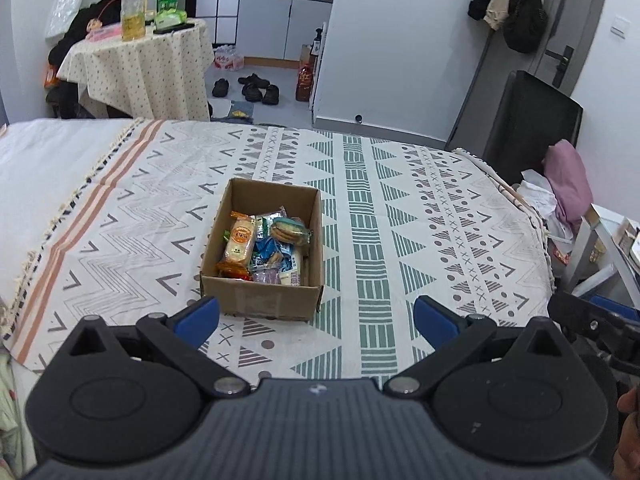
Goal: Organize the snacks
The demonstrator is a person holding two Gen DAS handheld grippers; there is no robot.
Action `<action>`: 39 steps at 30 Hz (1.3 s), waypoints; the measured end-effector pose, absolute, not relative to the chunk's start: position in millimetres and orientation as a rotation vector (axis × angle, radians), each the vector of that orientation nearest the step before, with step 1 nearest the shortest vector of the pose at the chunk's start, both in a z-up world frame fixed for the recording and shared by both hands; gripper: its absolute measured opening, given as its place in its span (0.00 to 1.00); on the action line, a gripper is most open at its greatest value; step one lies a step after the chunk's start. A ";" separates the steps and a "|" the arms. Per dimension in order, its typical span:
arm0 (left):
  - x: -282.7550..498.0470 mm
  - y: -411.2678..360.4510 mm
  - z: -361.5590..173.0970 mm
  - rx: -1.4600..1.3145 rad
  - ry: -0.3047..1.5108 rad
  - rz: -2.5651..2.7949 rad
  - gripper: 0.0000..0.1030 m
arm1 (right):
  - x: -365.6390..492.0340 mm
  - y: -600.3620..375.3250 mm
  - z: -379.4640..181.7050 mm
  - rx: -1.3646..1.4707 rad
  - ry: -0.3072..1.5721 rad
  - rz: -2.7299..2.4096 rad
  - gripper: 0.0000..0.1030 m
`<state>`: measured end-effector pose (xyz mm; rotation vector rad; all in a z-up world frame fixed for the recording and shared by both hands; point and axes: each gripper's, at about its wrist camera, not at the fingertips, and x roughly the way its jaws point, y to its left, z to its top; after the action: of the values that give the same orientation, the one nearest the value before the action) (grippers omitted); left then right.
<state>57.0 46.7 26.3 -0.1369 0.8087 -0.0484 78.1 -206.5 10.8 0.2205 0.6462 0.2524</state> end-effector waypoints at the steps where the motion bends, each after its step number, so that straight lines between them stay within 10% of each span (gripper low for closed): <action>1: 54.0 46.1 27.3 -0.126 0.805 -0.050 1.00 | 75.2 -205.6 10.4 0.208 0.652 0.241 1.00; 39: 9.9 60.2 40.5 -0.052 0.768 -0.051 1.00 | 22.0 -212.2 16.6 0.211 0.616 0.300 1.00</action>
<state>9.9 60.2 40.5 -0.0516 0.7683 -0.0511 22.0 -212.2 16.6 0.2109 0.6161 0.2996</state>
